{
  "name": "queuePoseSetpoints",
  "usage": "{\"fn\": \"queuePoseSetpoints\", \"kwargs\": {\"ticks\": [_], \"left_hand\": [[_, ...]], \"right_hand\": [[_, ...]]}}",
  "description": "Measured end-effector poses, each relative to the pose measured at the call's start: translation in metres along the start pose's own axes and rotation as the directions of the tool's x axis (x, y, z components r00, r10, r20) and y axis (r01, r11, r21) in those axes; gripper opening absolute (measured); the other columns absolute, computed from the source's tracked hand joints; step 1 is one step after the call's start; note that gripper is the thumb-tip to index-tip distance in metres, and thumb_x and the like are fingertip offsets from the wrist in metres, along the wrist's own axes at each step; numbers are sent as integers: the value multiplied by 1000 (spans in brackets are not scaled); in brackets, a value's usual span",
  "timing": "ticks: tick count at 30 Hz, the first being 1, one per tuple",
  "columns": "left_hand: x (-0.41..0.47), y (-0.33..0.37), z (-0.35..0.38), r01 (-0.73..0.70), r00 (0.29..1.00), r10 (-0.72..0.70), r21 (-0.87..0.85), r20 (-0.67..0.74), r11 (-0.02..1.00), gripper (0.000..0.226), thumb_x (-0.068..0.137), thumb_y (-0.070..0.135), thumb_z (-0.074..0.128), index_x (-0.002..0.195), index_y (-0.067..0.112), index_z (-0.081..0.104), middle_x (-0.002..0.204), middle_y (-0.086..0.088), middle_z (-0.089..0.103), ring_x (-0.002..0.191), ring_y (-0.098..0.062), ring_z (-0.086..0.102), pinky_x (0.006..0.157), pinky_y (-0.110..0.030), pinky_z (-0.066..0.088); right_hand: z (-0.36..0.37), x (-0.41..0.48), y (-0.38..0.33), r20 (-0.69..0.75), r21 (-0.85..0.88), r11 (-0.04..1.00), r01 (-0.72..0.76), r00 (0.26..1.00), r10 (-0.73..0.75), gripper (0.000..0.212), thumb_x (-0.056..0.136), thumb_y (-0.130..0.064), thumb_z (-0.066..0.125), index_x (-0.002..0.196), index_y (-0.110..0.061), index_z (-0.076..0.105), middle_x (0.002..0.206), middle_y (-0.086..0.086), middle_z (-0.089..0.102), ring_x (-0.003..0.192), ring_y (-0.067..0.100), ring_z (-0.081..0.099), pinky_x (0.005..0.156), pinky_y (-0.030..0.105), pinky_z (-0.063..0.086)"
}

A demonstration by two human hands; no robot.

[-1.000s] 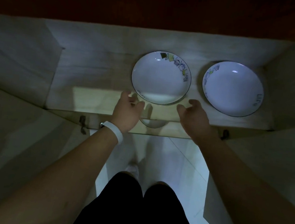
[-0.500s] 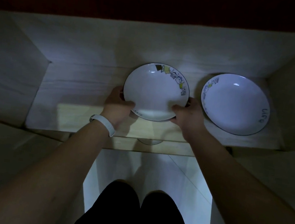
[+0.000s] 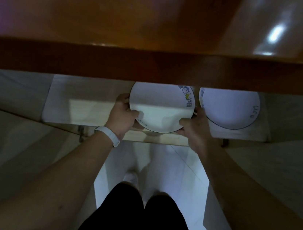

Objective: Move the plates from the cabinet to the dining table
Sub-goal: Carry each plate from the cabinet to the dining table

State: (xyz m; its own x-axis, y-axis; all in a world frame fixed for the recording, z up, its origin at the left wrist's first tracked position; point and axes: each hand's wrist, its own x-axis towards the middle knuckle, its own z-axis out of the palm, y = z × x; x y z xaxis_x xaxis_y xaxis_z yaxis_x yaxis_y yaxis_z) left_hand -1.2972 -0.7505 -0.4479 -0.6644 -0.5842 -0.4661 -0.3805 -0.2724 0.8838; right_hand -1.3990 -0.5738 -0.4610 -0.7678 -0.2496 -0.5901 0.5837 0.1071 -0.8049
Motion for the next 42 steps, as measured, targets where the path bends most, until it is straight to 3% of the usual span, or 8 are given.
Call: {"fn": "queuePoseSetpoints", "kwargs": {"ticks": [4,10,13,18,23,27,34,42], "left_hand": [[-45,7,1,115,993,-114,-36,16,993,52,83,-17,54,119,19,44,103,-1,62,91,-20,61,65,-37,59],[-109,20,-11,165,984,-165,16,67,986,50,83,-17,53,120,16,46,106,-6,62,97,-28,61,68,-41,58],[-141,29,-14,190,979,-190,2,71,982,51,83,-20,52,122,12,46,102,-1,63,90,-17,62,61,-32,59],[-187,36,-22,204,976,-204,-1,81,979,53,82,-22,52,116,19,51,109,-1,61,99,-23,59,73,-40,56],[-233,53,-27,192,975,-192,10,115,981,55,85,-19,51,110,30,52,114,2,61,103,-22,60,64,-31,58],[-257,72,-27,116,981,-125,64,148,991,58,85,-19,52,110,33,49,112,6,59,98,-15,59,61,-24,56],[-280,114,-19,-54,950,28,76,312,996,72,82,-22,53,125,35,46,120,11,60,106,-9,61,82,-38,57],[-286,168,3,-179,842,121,61,525,982,67,69,2,57,125,38,49,115,17,64,110,-11,61,88,-41,55]], "right_hand": [[-19,-45,-7,20,6,997,-78,997,78,56,73,19,50,121,-10,57,114,8,65,103,28,64,61,41,60],[-45,-115,-19,72,-75,987,-145,986,151,60,75,18,46,117,-22,61,115,4,67,104,24,63,58,33,58],[-55,-146,-19,60,-75,980,-184,980,189,60,75,15,48,125,-17,57,120,8,65,108,29,62,60,37,59],[-66,-196,-27,81,-92,975,-204,974,212,61,78,14,49,129,-19,48,123,5,61,110,27,60,60,36,59],[-77,-246,-43,94,-147,965,-218,968,233,67,69,3,52,130,-24,48,120,2,61,109,24,60,63,37,61],[-85,-280,-57,110,-149,975,-164,977,182,68,66,0,50,129,-26,50,120,4,63,110,25,61,66,40,61],[-99,-331,-99,58,-124,992,-35,997,43,55,79,14,47,119,-24,54,112,2,68,104,24,66,67,39,61],[-114,-382,-143,-130,-170,984,58,988,-81,53,82,15,54,121,-21,51,107,0,66,89,9,64,52,13,51]]}}
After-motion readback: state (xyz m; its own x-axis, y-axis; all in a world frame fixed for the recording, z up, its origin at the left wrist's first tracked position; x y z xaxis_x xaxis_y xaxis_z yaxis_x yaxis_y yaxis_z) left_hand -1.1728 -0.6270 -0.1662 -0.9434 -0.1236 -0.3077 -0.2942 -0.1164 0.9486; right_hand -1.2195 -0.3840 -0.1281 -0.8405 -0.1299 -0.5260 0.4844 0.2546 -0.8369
